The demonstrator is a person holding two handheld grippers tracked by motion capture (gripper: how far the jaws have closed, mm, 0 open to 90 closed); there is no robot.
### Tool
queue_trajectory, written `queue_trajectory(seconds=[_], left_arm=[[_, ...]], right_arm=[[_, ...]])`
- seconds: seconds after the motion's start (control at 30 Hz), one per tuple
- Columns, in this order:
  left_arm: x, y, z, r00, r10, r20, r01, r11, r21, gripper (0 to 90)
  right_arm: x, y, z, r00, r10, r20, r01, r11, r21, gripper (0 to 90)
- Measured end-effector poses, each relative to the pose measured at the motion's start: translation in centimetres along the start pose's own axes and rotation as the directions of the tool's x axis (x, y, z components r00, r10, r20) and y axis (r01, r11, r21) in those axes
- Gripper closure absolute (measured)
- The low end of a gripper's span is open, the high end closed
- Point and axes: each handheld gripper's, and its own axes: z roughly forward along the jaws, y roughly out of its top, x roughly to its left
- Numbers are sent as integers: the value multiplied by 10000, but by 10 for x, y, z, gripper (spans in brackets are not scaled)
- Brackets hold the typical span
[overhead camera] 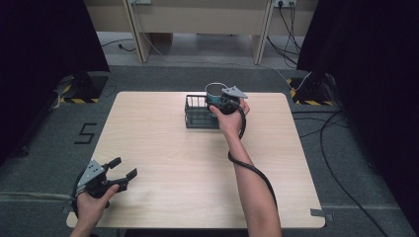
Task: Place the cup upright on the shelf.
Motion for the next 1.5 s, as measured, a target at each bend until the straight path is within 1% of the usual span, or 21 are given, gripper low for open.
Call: queue_trajectory(seconds=[0.2, 0.4, 0.53, 0.67, 0.77, 0.87, 0.93, 1.17, 1.33, 1.5], left_arm=[[0, 0, 0, 10000, 10, 9, -10, 10000, 15, 155], [0, 0, 0, 10000, 15, 4, -15, 10000, 11, 154], [0, 0, 0, 10000, 7, 8, -7, 10000, 12, 154], [0, 0, 0, 10000, 30, 21, -30, 10000, 13, 154], [0, 0, 0, 10000, 28, 21, -28, 10000, 13, 154], [-1, 0, 0, 10000, 41, 24, -41, 10000, 16, 154], [-1, 0, 0, 10000, 44, 21, -44, 10000, 23, 154], [-1, 0, 0, 10000, 49, 21, -49, 10000, 29, 154], [-1, 0, 0, 10000, 63, 28, -63, 10000, 39, 154], [-1, 0, 0, 10000, 69, 18, -69, 10000, 39, 154]], right_arm=[[0, -2, 1, 10000, -75, 15, 75, 9999, 125, 153], [0, -6, 3, 10000, -39, 10, 39, 9996, 280, 152], [0, -7, 3, 10000, -47, -10, 47, 9997, 244, 152], [1, -8, 3, 9999, -24, -141, 27, 9996, 270, 146], [1, -9, 1, 9999, 32, -153, -28, 9997, 241, 139], [1, -11, 0, 9999, -22, -163, 26, 9996, 267, 123], [2, -11, -1, 9998, 80, -201, -75, 9996, 256, 124], [2, -16, -7, 9999, 91, -136, -88, 9997, 207, 126], [2, -19, -14, 9998, 170, -93, -170, 9998, 73, 126], [3, -20, -22, 9999, 113, -102, -111, 9998, 145, 128]])
